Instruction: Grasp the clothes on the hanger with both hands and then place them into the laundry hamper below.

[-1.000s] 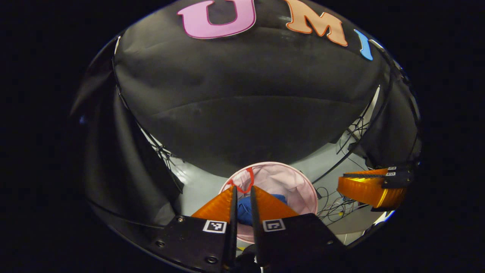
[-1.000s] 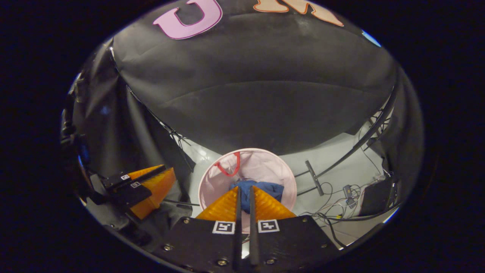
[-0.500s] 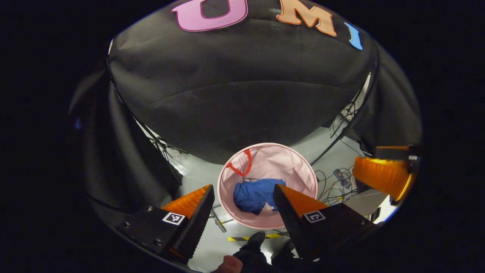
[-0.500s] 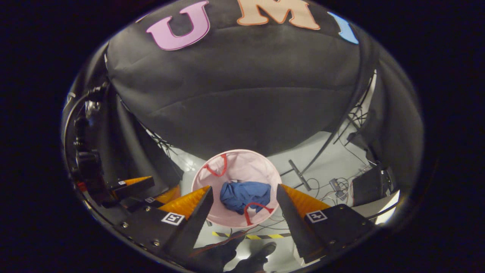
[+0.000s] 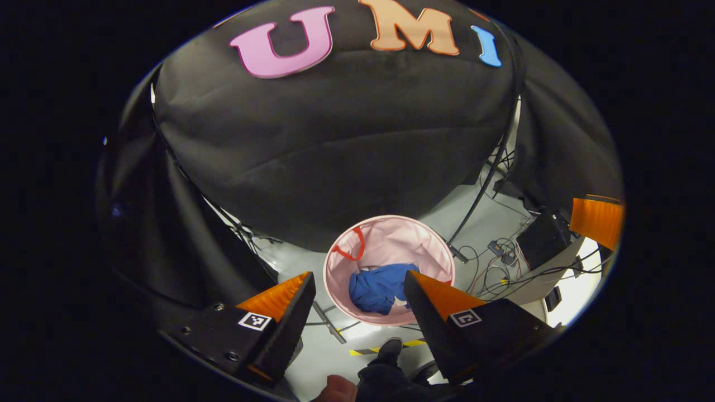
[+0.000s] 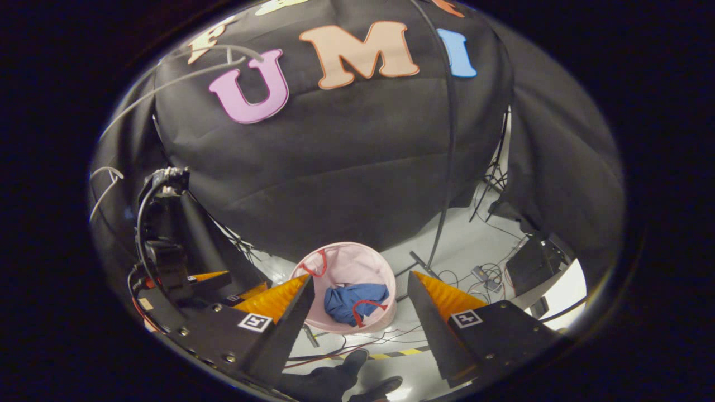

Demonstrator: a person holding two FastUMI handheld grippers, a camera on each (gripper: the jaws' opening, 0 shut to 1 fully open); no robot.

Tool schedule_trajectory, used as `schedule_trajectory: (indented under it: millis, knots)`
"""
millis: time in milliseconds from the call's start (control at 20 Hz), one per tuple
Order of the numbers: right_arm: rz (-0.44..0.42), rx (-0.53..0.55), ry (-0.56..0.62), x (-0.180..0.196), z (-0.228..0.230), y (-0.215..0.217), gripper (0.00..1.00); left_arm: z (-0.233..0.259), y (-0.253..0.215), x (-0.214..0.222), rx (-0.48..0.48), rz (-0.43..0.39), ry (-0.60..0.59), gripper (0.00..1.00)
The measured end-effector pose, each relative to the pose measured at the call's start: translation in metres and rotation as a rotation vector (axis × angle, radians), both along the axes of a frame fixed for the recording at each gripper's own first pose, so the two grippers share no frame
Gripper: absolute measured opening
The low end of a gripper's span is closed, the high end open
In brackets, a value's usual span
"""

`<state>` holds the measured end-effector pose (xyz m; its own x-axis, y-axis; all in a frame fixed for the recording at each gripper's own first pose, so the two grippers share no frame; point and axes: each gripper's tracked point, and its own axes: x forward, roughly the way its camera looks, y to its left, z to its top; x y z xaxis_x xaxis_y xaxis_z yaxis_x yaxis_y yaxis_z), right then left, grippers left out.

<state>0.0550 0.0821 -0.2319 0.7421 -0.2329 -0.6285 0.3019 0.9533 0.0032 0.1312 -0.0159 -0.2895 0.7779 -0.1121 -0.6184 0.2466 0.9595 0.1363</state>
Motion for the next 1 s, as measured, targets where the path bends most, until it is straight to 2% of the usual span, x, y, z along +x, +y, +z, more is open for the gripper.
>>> schedule_trajectory:
  millis: [300,350,400,500,550,600,900,950,1000]
  knots:
    - [0.069,-0.058,-0.113,-0.048,0.068,0.01,1.0,0.042,-0.012,-0.056,-0.044,0.012,-0.059,0.99]
    - [0.076,-0.063,-0.136,-0.054,0.079,0.013,1.0,0.048,-0.011,-0.061,-0.042,0.016,-0.077,0.96]
    - [0.081,-0.06,-0.159,-0.058,0.087,0.017,1.0,0.055,-0.008,-0.066,-0.042,0.021,-0.099,0.99]
    - [0.092,-0.049,-0.218,-0.065,0.112,0.021,1.0,0.069,-0.005,-0.079,-0.057,0.043,-0.138,0.99]
    - [0.099,-0.049,-0.239,-0.068,0.123,0.023,0.96,0.076,-0.002,-0.087,-0.063,0.057,-0.151,0.99]
    - [0.105,-0.05,-0.263,-0.073,0.134,0.023,1.0,0.085,0.003,-0.093,-0.068,0.074,-0.173,0.99]
    - [0.14,-0.027,-0.397,-0.092,0.193,0.038,1.0,0.145,0.027,-0.123,-0.104,0.139,-0.292,0.99]
    - [0.148,-0.026,-0.417,-0.094,0.204,0.04,0.95,0.154,0.031,-0.125,-0.102,0.138,-0.32,0.99]
    - [0.151,-0.024,-0.44,-0.099,0.216,0.041,1.0,0.165,0.033,-0.129,-0.094,0.137,-0.338,0.99]
